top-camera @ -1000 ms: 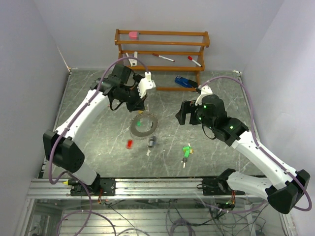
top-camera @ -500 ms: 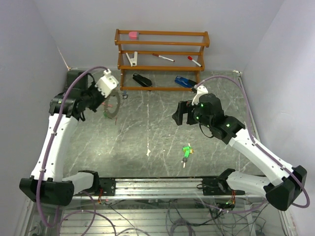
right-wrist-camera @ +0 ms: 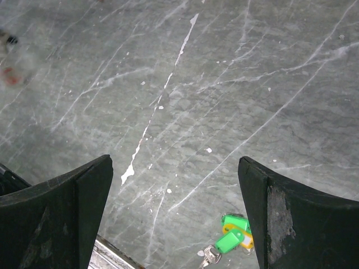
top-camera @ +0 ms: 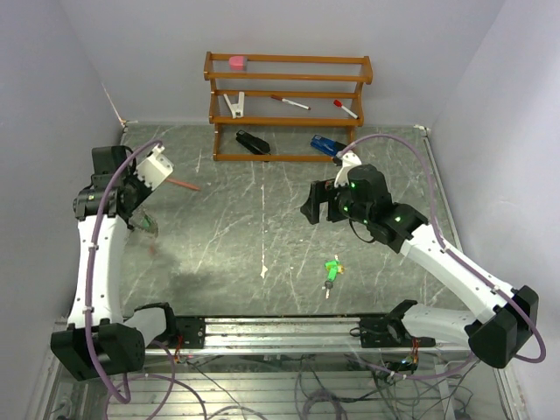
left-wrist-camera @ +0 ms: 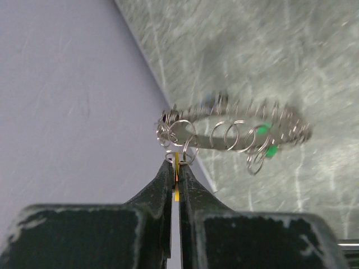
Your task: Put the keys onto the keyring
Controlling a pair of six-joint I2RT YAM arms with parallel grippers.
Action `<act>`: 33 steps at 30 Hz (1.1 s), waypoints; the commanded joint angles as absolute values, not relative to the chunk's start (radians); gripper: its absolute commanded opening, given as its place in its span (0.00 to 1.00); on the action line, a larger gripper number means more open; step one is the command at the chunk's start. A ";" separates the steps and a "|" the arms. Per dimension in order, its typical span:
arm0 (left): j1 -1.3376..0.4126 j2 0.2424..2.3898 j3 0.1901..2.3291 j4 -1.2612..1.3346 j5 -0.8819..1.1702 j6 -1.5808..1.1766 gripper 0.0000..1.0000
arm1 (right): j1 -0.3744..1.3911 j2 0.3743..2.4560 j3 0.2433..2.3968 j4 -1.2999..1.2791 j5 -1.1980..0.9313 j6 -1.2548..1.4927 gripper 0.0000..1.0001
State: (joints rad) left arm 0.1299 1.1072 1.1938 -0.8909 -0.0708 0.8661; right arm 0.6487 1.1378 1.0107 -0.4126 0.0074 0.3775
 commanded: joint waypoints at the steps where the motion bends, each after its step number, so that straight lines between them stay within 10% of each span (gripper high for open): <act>1: 0.158 1.071 1.185 -0.825 -0.165 0.996 0.07 | 0.644 1.152 1.032 -0.391 -0.015 0.362 0.93; 21: 0.205 1.166 0.891 -0.592 -0.362 1.037 0.08 | 0.644 1.188 1.083 -0.438 -0.046 0.356 0.98; 33: 0.238 1.235 0.985 -0.660 -0.390 1.012 0.58 | 0.637 1.213 1.118 -0.512 -0.011 0.346 1.00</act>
